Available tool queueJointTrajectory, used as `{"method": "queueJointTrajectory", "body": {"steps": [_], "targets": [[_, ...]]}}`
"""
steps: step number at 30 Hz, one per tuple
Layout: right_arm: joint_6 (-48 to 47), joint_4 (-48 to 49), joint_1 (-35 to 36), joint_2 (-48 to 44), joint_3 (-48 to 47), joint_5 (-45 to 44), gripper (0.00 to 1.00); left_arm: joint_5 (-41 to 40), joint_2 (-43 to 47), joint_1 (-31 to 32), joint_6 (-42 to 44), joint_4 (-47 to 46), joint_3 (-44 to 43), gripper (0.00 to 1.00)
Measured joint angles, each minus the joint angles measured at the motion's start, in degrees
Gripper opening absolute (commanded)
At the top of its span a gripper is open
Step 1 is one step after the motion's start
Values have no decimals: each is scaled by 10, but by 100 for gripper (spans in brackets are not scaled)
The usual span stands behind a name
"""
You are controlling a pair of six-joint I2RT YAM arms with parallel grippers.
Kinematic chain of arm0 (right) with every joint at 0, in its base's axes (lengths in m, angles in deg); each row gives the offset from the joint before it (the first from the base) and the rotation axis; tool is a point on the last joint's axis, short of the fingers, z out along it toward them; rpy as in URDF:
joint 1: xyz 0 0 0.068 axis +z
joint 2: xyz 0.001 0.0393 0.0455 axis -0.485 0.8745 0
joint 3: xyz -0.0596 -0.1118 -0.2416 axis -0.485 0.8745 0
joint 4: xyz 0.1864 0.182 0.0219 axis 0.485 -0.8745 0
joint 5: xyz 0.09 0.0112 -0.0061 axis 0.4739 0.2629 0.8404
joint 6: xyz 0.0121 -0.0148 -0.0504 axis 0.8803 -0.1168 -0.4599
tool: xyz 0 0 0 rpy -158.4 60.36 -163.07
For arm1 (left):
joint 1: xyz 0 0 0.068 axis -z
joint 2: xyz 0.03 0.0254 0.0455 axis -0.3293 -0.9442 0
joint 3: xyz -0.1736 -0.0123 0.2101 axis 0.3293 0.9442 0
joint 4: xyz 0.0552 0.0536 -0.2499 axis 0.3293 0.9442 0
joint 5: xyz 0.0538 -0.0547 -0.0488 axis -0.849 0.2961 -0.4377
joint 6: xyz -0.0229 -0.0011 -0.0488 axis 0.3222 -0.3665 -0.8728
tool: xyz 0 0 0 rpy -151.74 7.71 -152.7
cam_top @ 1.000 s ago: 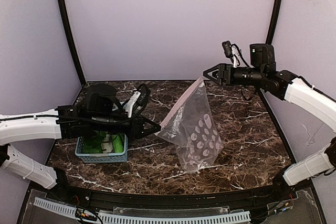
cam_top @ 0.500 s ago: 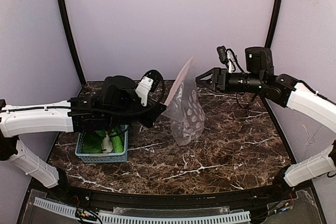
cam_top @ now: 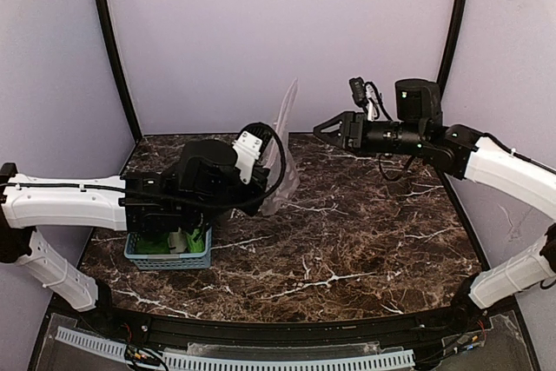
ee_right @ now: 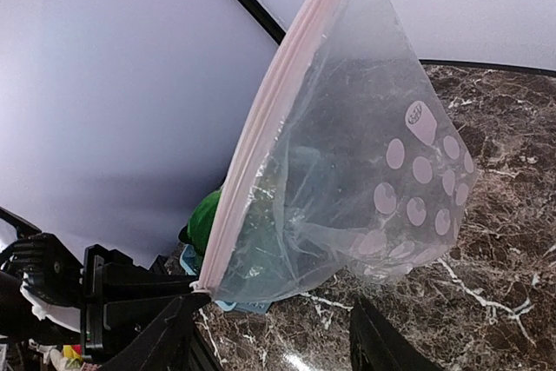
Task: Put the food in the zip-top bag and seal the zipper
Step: Unzip the zipper of the food storage bag.
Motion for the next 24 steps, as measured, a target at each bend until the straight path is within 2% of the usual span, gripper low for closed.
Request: {"method": "queueJointTrajectory", "body": {"steps": [12, 24], "targets": [[7, 19, 8, 67, -2, 8, 45, 25, -33, 6, -56, 12, 29, 1], [10, 33, 12, 83, -27, 8, 51, 43, -33, 9, -86, 5, 47, 1]]}}
